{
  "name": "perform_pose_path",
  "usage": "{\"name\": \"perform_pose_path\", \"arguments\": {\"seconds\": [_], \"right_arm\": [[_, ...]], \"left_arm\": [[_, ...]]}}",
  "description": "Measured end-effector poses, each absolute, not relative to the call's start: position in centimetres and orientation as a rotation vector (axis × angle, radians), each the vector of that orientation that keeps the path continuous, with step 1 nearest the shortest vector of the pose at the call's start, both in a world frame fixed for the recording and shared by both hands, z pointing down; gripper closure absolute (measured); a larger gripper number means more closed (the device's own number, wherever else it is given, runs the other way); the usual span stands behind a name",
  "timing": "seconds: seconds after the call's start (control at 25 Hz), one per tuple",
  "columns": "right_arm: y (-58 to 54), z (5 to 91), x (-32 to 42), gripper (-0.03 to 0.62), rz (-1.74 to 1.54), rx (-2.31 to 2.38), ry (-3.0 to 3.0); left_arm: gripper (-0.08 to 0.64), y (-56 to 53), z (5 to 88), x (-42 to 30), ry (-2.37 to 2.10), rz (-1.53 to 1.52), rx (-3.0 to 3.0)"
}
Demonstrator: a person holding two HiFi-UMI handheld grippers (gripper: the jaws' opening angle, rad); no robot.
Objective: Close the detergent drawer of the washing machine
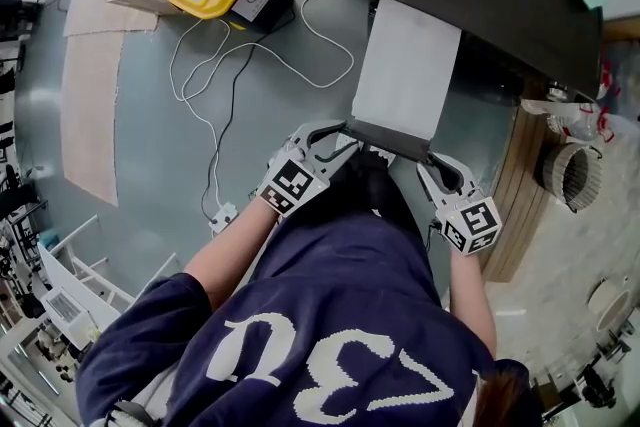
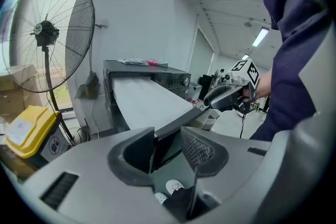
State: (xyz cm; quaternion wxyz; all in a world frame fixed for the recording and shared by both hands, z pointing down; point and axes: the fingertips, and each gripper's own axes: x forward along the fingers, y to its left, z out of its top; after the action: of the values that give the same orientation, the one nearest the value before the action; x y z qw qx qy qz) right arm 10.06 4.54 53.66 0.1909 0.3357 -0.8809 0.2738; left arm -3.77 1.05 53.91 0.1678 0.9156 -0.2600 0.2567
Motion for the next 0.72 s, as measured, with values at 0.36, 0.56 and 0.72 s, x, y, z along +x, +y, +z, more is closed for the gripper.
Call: {"name": "perform_pose_path", "arguments": {"seconds": [0.36,0.56,0.72], "right_arm": [[1.7,49.4,10.9,0.578,0.753,1.051,-2.623],[-1.0,47.7,9.8,0.577,0.519,0.989,-2.627],[-1.3,48.8,11.1,0.577,0.591,1.020,-2.587]], "left_arm": [[0.397,0.0,52.8,-2.9,-0.760,0.709,2.615],[0.397,0.0,52.7,-2.7,-0.769,0.721,2.618],[0.398,-0.2,52.6,-2.5,-0.784,0.723,2.610]]}}
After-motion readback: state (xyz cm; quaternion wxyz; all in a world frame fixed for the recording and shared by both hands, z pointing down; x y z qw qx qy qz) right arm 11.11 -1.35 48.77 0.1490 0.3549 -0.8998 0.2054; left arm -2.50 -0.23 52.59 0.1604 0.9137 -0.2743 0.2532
